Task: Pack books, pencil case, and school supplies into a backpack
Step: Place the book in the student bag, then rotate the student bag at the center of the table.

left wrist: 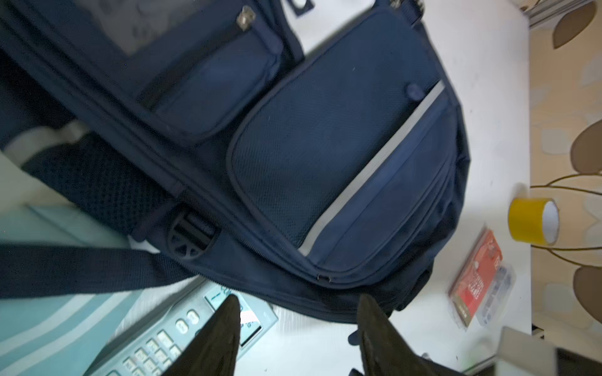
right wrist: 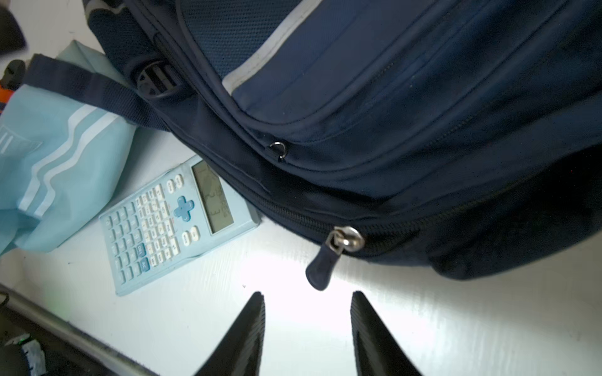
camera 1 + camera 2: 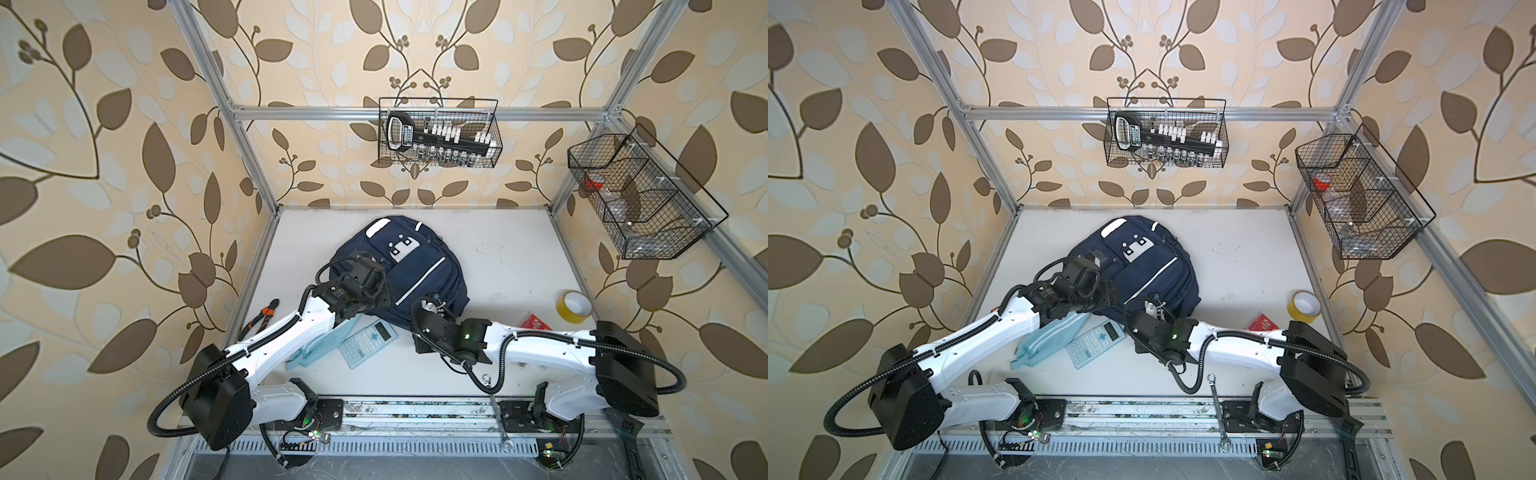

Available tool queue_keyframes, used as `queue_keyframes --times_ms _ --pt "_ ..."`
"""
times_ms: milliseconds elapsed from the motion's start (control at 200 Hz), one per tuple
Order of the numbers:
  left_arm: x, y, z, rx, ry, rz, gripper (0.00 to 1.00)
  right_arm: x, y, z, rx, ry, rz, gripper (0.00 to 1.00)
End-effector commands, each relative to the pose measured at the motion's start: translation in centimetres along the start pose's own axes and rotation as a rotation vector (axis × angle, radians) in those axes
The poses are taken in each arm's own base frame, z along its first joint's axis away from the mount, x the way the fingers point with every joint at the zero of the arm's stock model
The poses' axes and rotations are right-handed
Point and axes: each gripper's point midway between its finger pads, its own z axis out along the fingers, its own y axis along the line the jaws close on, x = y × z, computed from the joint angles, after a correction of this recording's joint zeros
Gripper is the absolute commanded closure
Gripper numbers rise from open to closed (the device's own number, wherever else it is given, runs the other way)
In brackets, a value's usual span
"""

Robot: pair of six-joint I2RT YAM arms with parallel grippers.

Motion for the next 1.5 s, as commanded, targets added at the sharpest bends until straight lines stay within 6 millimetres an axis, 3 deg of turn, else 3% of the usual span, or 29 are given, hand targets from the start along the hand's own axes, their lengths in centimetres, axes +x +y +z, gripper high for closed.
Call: queue_keyframes --times_ms 0,75,160,235,355,425,465,490,615,710,735,875,940,1090,1210,1334,1394,1494 --pt "-0.9 -1.5 -0.7 0.069 -0.023 -0.052 0.42 -0.2 -0.8 0.3 0.095 0.001 0.038 0.55" --pt "-0.8 -1.4 -0.3 0.077 -0.023 -0.049 0.40 -0.3 -1.3 0.2 0.118 -0.005 0.036 0.57" --pt "0.2 -1.4 0.8 0.090 0.021 -0.056 0.38 -1.9 -2.8 -1.8 0.148 -0.078 0.041 0.54" --pt "1.6 -2.4 2.1 0.135 0.080 -0.067 0.38 -4.5 -5.3 -3.7 0.161 -0.127 0.085 0.53" --pt "3.0 -5.3 3.0 0.160 0.093 0.013 0.38 -10.6 -10.9 -5.6 0.123 -0.191 0.175 0.49" --pt "2.8 -6.5 3.3 0.120 0.079 0.071 0.38 -13.9 -14.4 -4.9 0.065 -0.176 0.246 0.49" --pt "2.4 -6.4 3.3 0.083 0.062 0.081 0.39 -15.5 -15.4 -4.1 0.000 -0.155 0.268 0.50" --pt "2.7 -5.7 4.2 0.036 0.076 0.077 0.39 -16.2 -16.0 -3.3 -0.020 -0.131 0.275 0.50" --pt "3.4 -1.7 4.6 -0.123 0.070 -0.020 0.32 -18.5 -16.7 0.6 -0.076 -0.041 0.221 0.49" --pt "4.7 1.3 5.1 -0.169 0.101 -0.125 0.27 -18.8 -16.9 3.2 -0.109 -0.012 0.228 0.48" --pt "4.5 1.4 4.5 -0.148 0.092 -0.153 0.26 -18.8 -16.9 3.7 -0.125 -0.009 0.241 0.48" --pt "4.5 2.6 5.8 -0.119 0.124 -0.245 0.20 -19.4 -15.6 4.9 -0.233 -0.011 0.270 0.48" --pt "4.3 3.1 7.5 -0.130 0.144 -0.263 0.21 -19.4 -15.1 5.6 -0.266 0.003 0.274 0.55" --pt "0.1 2.9 9.7 -0.101 0.099 -0.289 0.28 -18.8 -15.8 5.9 -0.223 0.026 0.281 1.00" --pt "-4.1 2.2 11.0 -0.088 0.069 -0.272 0.34 -18.2 -16.2 3.9 -0.208 -0.014 0.306 1.00" --pt "-8.1 2.4 12.5 -0.099 0.045 -0.254 0.38 -15.4 -15.9 1.6 -0.182 -0.040 0.366 1.00" --pt "-9.6 2.5 13.0 -0.098 0.036 -0.249 0.38 -13.6 -14.3 0.7 -0.191 -0.051 0.384 1.00" --pt "-11.1 1.7 12.7 -0.080 0.023 -0.214 0.36 -10.9 -10.9 0.9 -0.243 -0.021 0.375 1.00"
